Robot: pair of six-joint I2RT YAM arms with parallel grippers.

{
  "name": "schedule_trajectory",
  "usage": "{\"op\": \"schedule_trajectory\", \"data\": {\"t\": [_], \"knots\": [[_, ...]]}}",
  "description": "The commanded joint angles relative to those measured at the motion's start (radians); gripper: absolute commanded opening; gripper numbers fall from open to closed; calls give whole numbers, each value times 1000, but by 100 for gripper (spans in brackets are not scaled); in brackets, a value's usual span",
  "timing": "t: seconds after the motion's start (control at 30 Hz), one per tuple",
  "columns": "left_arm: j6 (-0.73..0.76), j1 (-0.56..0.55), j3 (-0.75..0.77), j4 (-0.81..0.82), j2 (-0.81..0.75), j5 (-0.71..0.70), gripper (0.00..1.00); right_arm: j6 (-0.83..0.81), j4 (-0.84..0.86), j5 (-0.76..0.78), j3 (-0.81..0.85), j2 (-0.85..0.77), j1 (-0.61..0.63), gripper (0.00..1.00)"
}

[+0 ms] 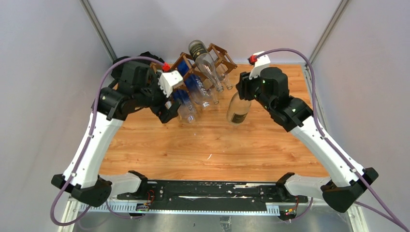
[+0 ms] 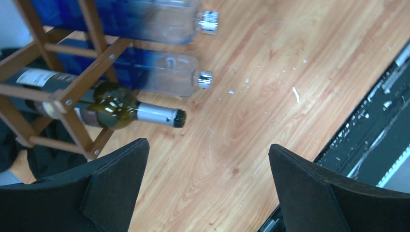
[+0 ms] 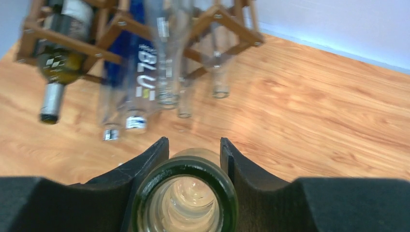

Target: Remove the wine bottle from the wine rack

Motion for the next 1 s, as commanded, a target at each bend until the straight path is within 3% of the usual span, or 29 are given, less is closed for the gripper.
{"op": "schedule_trajectory", "data": {"t": [0.0,0.43,0.97], "knots": [[-57,84,94,-69,77,25,100,-55,127,44,58,-16,-126,0],[-105,128,162,-66,169,-13,100,-59,307,8,105,210,-374,0],[-109,136,209,-66,210,36,100,-67,474,-23,338,586,-448,0]]}}
